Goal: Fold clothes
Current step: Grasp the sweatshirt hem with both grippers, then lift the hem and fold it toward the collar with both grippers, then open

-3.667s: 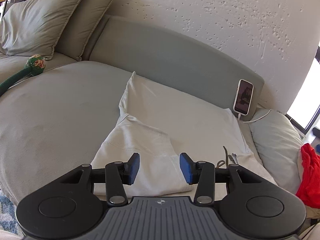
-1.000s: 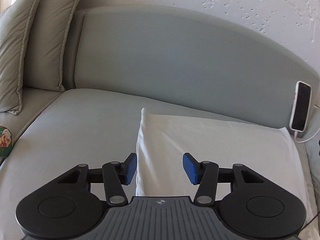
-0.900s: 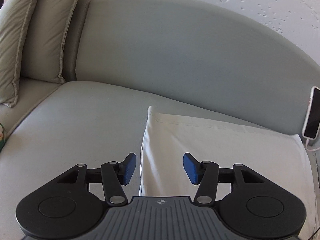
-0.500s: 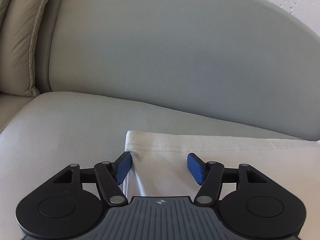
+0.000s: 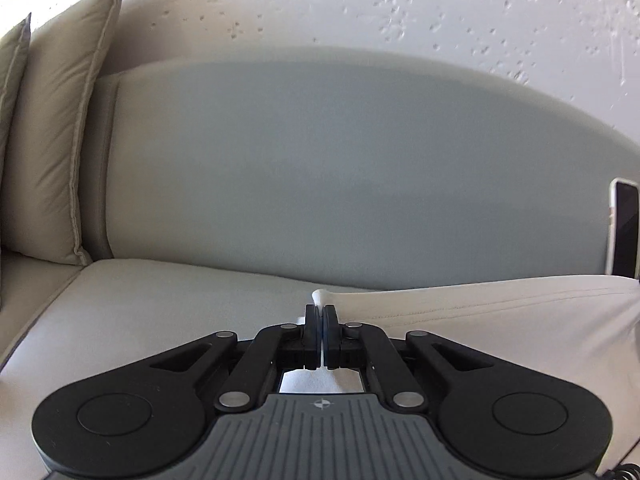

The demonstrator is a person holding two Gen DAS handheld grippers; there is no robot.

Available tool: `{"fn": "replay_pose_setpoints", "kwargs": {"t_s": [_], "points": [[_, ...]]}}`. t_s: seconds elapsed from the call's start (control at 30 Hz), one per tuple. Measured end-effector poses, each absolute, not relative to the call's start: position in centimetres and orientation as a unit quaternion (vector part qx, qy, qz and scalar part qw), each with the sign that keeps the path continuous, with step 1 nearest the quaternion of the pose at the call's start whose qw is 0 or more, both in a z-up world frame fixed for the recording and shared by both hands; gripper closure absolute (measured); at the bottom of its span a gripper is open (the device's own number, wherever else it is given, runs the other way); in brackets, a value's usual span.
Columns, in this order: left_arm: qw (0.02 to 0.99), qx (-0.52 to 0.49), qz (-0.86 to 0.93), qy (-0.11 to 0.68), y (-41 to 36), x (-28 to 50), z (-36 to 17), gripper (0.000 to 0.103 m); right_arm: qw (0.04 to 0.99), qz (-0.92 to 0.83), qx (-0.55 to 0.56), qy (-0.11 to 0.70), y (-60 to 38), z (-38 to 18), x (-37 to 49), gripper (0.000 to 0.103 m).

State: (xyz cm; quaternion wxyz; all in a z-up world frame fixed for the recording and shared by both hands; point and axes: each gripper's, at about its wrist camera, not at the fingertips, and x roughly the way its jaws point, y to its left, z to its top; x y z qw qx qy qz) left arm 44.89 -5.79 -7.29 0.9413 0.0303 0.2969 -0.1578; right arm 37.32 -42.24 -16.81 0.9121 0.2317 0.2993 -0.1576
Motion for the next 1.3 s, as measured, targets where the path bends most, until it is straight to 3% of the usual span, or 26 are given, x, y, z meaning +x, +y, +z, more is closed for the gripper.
{"fn": "replay_pose_setpoints", "kwargs": {"t_s": [0.2, 0.37, 0.6, 0.83, 1.3], "points": [[0.929, -0.03, -0.166, 0.33, -2.8, 37.3, -1.0, 0.103, 0.89, -0.133, 0.33, 0.286, -40.9, -8.8, 29.0, 0.099], [0.905, -0.069, -0.162, 0.387, 0.8, 29.2, -1.5, 0.103, 0.869, -0.134, 0.356, 0.316, -38.2, -5.4, 20.2, 0.099], [0.889, -0.101, -0.135, 0.425, 3.6, 20.8, -5.6, 0.103, 0.848, -0.147, 0.363, 0.357, -36.9, -9.3, 9.0, 0.099], [0.892, -0.121, -0.125, 0.416, 4.7, 17.0, -6.2, 0.103, 0.833, -0.153, 0.401, 0.349, -35.5, -12.3, 2.9, 0.099], [0.886, -0.098, -0.099, 0.442, 4.8, 14.9, -7.9, 0.103, 0.828, -0.157, 0.416, 0.342, -35.3, -14.0, 0.2, 0.099]]}}
